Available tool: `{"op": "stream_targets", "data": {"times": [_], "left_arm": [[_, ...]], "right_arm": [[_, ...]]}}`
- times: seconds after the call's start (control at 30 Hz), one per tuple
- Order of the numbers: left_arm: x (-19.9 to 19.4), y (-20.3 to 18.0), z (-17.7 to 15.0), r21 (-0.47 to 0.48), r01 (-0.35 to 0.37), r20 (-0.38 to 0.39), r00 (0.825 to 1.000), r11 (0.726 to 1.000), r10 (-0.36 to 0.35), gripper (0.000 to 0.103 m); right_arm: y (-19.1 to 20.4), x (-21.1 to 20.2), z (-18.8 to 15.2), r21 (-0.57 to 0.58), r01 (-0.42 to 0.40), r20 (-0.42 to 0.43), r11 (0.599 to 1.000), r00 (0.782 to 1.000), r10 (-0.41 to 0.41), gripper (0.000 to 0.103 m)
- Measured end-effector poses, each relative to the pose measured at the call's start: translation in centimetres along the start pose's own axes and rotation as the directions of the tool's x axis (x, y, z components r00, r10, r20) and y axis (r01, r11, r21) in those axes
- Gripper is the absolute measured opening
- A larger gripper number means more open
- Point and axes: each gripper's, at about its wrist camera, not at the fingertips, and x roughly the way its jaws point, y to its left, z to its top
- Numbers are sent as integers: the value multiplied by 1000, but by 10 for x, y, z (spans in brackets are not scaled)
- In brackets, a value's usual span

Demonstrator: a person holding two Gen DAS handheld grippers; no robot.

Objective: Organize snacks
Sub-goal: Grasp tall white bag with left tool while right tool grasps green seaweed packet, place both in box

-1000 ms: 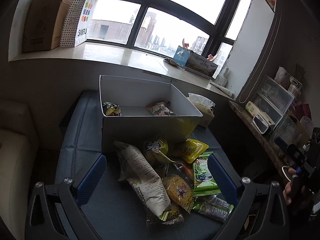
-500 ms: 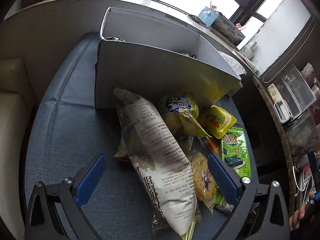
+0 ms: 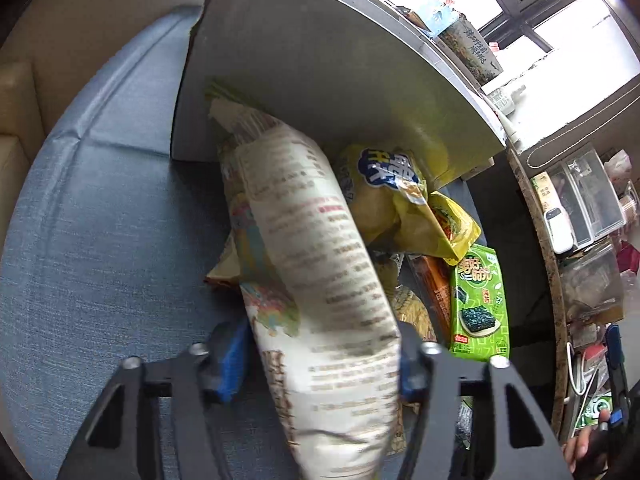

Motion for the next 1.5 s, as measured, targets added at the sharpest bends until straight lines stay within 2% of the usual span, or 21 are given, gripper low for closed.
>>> {"op": "stream_targets", "data": {"times": [0.1, 0.23, 0.33, 0.43, 0.53, 0.63, 0.77, 0.83, 0.87, 0.9, 1.0, 1.17, 1.33, 1.5], "left_arm": [[-8, -6, -3, 51, -20, 27, 999, 998, 19, 41], [-29, -15, -12, 125, -72, 99, 993, 990, 59, 39], [-51, -17, -20, 170, -106, 159, 984, 980, 79, 39], [-76, -25, -27, 205, -116, 235, 970, 972, 66, 39], [-104, -30, -32, 233, -111, 308, 951, 966, 35, 39], [-125, -36, -34, 267, -115, 358, 934, 957, 12, 39], [-139, -41, -35, 289, -113, 383, 924, 951, -6, 39], [-140, -42, -34, 289, -117, 386, 923, 950, -4, 39], [-140, -42, -34, 289, -110, 385, 923, 951, -10, 39], [-139, -41, -35, 290, -108, 382, 924, 951, -12, 39], [-134, -43, -36, 291, -109, 377, 926, 951, -9, 39], [-134, -45, -36, 296, -105, 389, 921, 949, -19, 39], [-137, -53, -26, 315, -112, 412, 910, 943, -30, 39], [-147, -65, 0, 335, -100, 442, 895, 937, -62, 39]], "right_arm": [[-1, 4, -1, 6, -2, -9, 1000, 1000, 2, 103], [-7, 14, -5, 32, 1, -37, 999, 999, 0, 103], [-19, 32, -8, 82, 0, -79, 997, 997, 7, 103], [-38, 56, -12, 166, 9, -139, 986, 990, 15, 103], [-64, 90, -20, 265, 2, -200, 964, 978, 53, 103], [-86, 123, -30, 372, 16, -274, 928, 957, 93, 103], [-102, 155, -40, 467, -11, -282, 884, 946, 160, 103], [-103, 164, -42, 470, -17, -290, 882, 941, 173, 87], [-103, 168, -43, 472, -19, -302, 881, 936, 182, 51], [-102, 172, -44, 468, -16, -320, 883, 929, 187, 24], [-98, 165, -44, 453, -27, -305, 891, 934, 184, 20], [-89, 126, -31, 401, -69, -218, 914, 961, 168, 13], [-83, 91, -1, 343, -105, -124, 933, 980, 156, 13], [-74, 83, 38, 279, -123, -67, 952, 987, 147, 13]]}}
